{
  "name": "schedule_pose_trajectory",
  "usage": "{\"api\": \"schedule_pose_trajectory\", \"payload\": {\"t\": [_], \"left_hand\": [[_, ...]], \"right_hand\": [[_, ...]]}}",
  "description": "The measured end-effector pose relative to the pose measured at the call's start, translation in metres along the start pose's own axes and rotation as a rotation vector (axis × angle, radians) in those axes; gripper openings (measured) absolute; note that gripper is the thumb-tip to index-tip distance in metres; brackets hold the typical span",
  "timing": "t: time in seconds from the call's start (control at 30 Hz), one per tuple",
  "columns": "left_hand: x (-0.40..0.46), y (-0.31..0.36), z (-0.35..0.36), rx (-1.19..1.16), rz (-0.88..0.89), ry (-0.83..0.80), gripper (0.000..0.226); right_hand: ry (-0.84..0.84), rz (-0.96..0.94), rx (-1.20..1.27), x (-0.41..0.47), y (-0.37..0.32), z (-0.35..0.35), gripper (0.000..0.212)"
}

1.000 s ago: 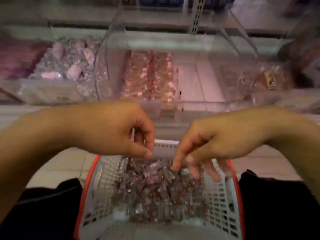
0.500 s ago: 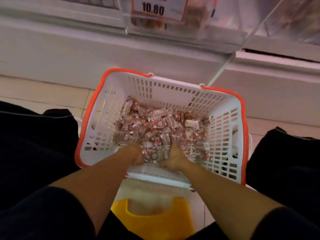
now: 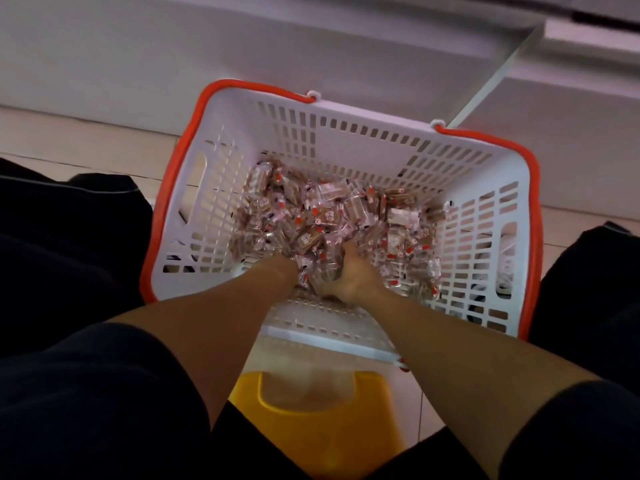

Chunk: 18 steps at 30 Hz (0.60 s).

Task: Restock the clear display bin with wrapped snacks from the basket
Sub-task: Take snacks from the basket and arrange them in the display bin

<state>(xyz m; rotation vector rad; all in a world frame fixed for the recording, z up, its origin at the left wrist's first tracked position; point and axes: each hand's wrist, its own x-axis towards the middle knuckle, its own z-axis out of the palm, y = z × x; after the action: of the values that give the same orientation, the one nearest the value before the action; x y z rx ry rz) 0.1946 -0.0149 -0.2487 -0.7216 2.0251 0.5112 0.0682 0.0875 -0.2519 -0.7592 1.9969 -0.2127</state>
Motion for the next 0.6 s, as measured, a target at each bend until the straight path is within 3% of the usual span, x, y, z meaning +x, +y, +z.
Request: {"api": "schedule_pose_trajectory", "payload": {"t": [0.07,0.2,0.23,0.47,0.6], "left_hand": [[0.003,0.002,0.003,-0.019,0.017,-0.024,0.038],[0.006,0.004,0.006,-0.081,0.024,-0.051,0.035],[0.005,0.003,0.006,-0.090,0.019,-0.051,0.034],[-0.005,0.010,-0.013,-0.151,0.046,-0.105,0.025],[-0.013,0.007,-0.032,-0.292,0.075,-0.123,0.021]], "right_hand": [[0.020,0.021,-0.035,0.002,-0.002,0.005,0.098],[0.045,0.021,0.076,0.007,0.000,0.006,0.031],[0.011,0.041,0.119,0.007,0.001,0.004,0.026],[-0.221,0.268,0.313,0.008,0.003,-0.031,0.014],[-0.208,0.342,0.228,0.007,0.004,-0.054,0.017]]}}
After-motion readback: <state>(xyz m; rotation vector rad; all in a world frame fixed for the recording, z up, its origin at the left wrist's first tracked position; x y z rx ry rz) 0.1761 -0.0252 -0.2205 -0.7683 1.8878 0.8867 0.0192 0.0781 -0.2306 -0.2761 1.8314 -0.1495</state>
